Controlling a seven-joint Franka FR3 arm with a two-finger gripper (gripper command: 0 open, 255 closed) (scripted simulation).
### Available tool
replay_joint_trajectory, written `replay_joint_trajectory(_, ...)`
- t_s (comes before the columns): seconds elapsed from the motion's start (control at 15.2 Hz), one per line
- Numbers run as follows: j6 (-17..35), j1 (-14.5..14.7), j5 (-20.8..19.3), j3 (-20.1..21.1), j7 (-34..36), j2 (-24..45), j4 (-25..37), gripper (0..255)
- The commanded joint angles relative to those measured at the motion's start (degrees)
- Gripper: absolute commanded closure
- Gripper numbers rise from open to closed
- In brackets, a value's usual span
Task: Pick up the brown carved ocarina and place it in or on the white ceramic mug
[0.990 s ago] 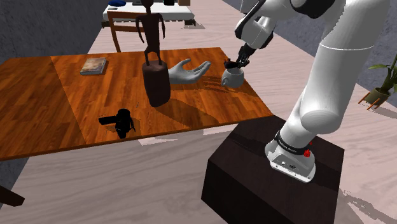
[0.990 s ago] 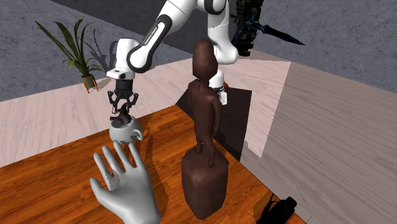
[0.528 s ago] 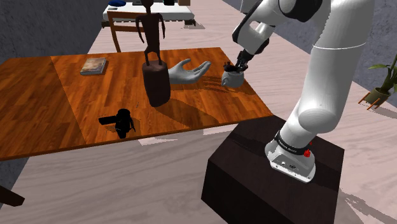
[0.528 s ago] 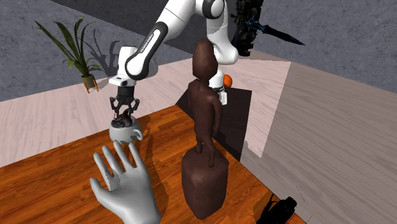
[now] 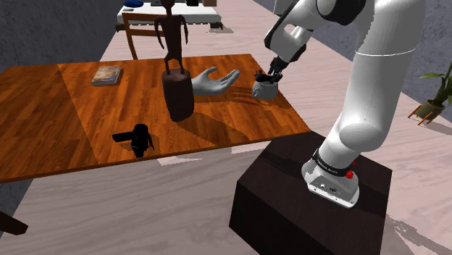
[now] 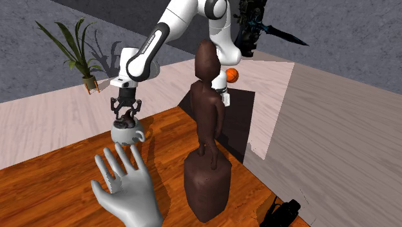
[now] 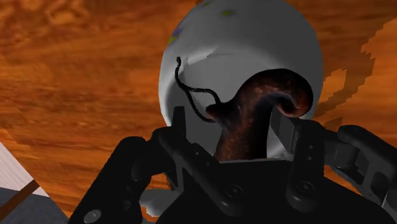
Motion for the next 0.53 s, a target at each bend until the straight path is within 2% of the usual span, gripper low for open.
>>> replay_joint_trajectory(0.0,-0.1,0.0,0.0,0.1,0.0,0.1,-0.2,0)
replay_joint_trajectory(0.26,-0.1,-0.1,0.0,0.1,-0.1,0.2,-0.1,0)
replay_joint_trajectory(0.46,-0.5,5.4,-11.7,-6.6,8.1,-7.5,-3.9,0)
